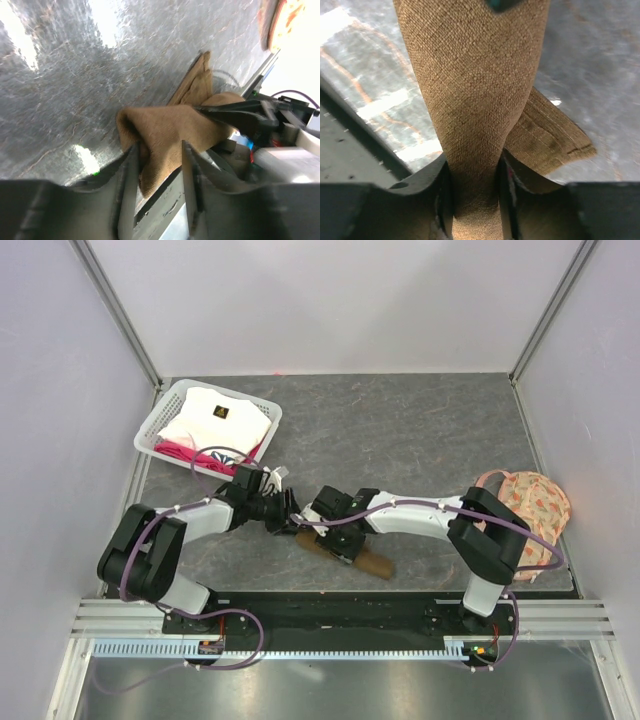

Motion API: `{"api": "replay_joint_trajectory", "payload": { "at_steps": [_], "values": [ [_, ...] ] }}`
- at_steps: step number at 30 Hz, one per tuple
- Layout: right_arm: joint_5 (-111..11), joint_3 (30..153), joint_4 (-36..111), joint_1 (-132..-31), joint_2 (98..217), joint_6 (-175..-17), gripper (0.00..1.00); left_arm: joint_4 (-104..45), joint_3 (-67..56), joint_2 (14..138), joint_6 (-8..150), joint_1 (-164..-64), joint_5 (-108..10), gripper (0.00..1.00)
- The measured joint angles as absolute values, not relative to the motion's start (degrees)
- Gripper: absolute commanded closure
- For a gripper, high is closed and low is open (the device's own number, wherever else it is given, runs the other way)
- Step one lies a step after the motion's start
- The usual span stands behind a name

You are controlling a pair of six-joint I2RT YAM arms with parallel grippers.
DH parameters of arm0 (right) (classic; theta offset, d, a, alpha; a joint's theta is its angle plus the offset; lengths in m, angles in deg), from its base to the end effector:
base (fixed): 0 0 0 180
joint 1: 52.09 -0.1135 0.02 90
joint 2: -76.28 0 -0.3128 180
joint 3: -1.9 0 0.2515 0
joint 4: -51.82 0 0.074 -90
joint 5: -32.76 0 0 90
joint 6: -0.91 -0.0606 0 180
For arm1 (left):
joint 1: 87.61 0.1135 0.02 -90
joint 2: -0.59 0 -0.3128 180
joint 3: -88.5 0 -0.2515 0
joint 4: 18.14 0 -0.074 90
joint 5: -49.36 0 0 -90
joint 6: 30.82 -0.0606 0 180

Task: Fold the napkin, place the utensils inside, and roll it up
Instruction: Roll the napkin with the utensil

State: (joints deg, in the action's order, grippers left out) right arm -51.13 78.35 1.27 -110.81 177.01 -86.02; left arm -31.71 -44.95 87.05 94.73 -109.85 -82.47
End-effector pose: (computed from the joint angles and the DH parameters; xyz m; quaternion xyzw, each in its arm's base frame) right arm 0.1724 0.2962 0.1878 -0.5143 0.8458 0.1082 0.0919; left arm 0.2295 -0.1375 0.1686 0.0083 0.8941 -0.4382 0.0924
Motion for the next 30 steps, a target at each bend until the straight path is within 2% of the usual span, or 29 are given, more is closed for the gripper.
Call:
{"api": "replay_joint_trajectory", "payload": {
  "at_steps": [4, 11, 20, 30],
  "values": [
    [-44.6, 78.4, 0.7, -108.5, 177.5, -86.0, 0.63, -31.5, -46.2, 82.2, 94.7, -109.8, -79.5, 0.41],
    [-31.3, 78.4, -0.2, -102.3, 179.2, -85.9, 0.64, -31.4, -50.1, 74.0, 94.4, -109.8, -75.3, 0.4],
    [-14.5, 78.4, -0.1, -95.4, 185.0, -84.9, 0.64, -26.3, -56.2, 71.8, 94.3, -109.8, -76.8, 0.43],
    [-3.6, 78.6, -0.2, -92.3, 190.1, -83.5, 0.65, -19.8, -57.4, 72.8, 94.3, -109.8, -77.8, 0.49]
  ]
}}
